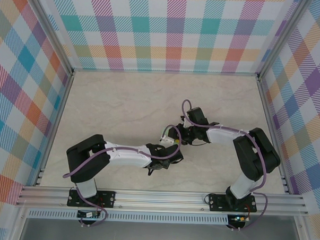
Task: Fold a paper plane with a square sheet of paper (pick it up from the middle)
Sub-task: Fourth fold the wing at the center of the table.
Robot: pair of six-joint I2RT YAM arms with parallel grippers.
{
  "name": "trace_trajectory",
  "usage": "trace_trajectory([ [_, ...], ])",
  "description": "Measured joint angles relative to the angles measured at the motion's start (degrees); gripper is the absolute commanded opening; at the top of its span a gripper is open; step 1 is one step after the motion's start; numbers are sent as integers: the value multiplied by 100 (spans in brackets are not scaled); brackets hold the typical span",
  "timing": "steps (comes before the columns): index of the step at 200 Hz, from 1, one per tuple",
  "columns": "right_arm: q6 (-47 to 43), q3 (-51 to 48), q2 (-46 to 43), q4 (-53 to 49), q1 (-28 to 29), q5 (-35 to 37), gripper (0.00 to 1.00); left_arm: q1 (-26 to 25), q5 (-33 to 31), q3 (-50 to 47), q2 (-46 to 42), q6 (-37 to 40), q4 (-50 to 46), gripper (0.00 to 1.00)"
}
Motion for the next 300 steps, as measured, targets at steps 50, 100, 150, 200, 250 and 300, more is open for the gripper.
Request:
trace_trajectory([
  [50, -4, 11, -11, -120, -4, 79, 44, 0, 22, 0, 0, 92, 9, 5],
  [100, -33, -157, -938, -570, -243, 522, 47, 107, 442, -70, -76, 149, 258, 4],
  [150, -22, -525, -1445, -535, -354, 304, 49, 205, 717, -164, -369, 278, 341, 11],
  [200, 153, -448, -920, -299, -354, -125, 51, 205, 758, -162, -369, 413, 315, 14],
  [250, 157, -129, -361, -280, -352, -275, 52, 205, 758, -144, -367, 472, 293, 16],
  [300, 175, -87, -573, -476, -343, -140, 54, 205, 756, -118, -361, 514, 271, 17],
])
